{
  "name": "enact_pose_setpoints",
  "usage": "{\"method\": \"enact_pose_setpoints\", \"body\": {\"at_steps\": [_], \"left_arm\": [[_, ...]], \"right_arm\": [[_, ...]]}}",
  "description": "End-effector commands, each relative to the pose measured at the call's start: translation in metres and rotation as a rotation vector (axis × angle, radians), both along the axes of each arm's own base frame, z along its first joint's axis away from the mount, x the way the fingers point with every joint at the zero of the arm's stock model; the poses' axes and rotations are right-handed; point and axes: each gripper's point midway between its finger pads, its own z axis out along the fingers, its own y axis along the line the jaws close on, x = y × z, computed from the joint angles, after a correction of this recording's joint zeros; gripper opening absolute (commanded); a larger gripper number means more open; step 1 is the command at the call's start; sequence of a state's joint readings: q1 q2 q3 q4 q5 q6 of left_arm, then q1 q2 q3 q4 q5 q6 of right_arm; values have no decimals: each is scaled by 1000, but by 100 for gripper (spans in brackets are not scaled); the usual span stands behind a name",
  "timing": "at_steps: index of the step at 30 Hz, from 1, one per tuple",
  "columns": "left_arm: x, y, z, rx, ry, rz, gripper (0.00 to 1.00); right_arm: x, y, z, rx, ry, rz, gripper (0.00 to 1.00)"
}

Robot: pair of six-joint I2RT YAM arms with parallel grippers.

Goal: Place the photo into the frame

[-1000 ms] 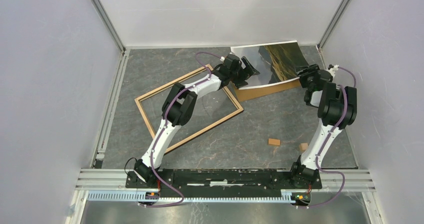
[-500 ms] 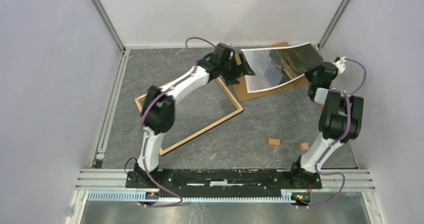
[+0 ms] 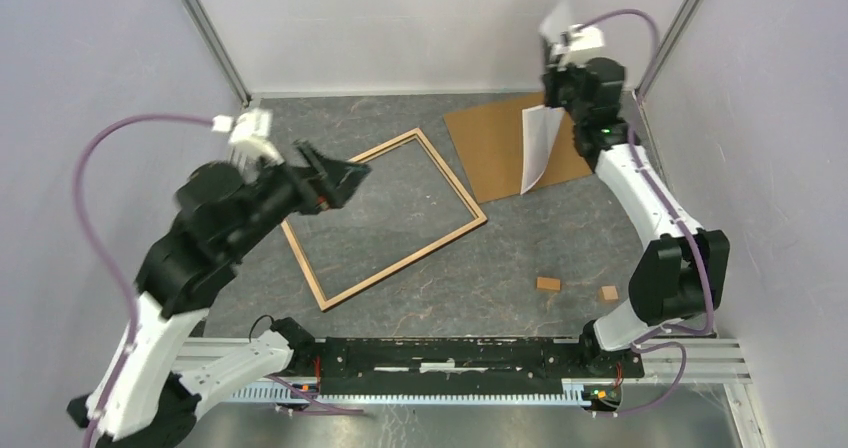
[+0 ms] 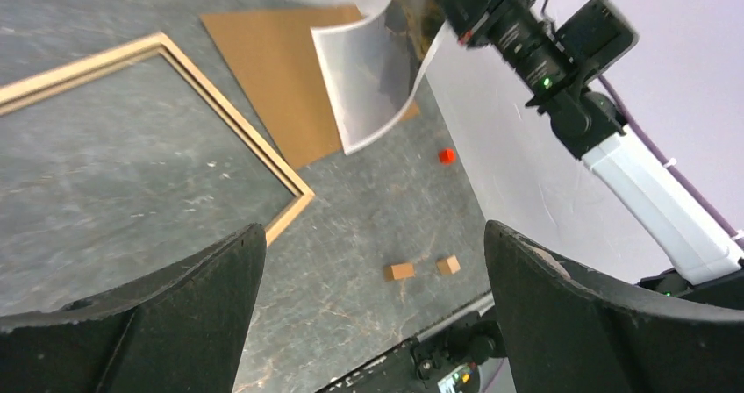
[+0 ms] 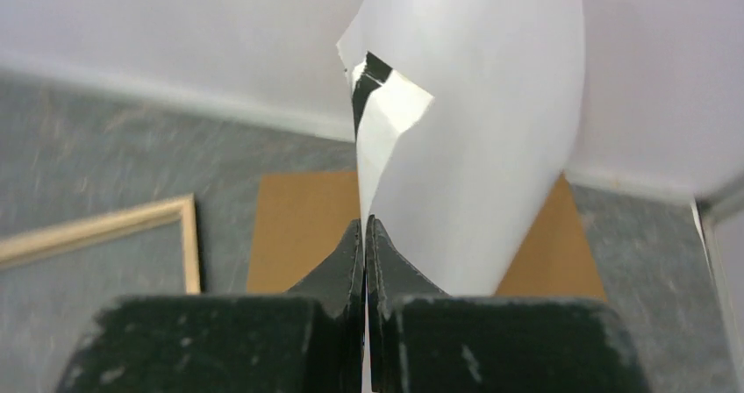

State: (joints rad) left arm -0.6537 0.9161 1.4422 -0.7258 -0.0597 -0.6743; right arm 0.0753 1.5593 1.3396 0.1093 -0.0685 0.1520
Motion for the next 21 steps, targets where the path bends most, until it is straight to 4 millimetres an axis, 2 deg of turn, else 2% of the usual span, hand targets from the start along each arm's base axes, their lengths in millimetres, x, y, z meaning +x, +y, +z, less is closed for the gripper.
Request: {"method": "enact_pose_setpoints", "body": {"at_steps": [1, 3, 4, 6, 10, 14, 16, 18, 21], "left_arm": [[-22, 64, 0, 39, -42, 201, 100], [-35, 81, 17, -4, -85, 235, 100], [-41, 88, 25, -19, -104, 249, 100], [-48, 99, 36, -30, -128, 275, 100], [-53, 110, 45, -23, -144, 300, 100], [-53, 110, 44, -26, -138, 300, 100], [-52, 109, 42, -20, -134, 301, 100], [-51, 108, 40, -15, -130, 300, 100], [-49, 106, 36, -2, -119, 297, 100]], "right_arm": [[-35, 100, -16, -463, 34, 293, 0], [-56, 145, -22, -629, 6, 359, 0], [-72, 177, -29, -694, -6, 424, 0], [-102, 225, -45, -829, -31, 526, 0], [-163, 295, -92, -1057, -74, 655, 0], [-218, 337, -136, -1141, -143, 784, 0], [-243, 354, -149, -1168, -200, 841, 0], [-259, 362, -164, -1185, -220, 893, 0], [-270, 372, -177, -1165, -218, 931, 0]]}}
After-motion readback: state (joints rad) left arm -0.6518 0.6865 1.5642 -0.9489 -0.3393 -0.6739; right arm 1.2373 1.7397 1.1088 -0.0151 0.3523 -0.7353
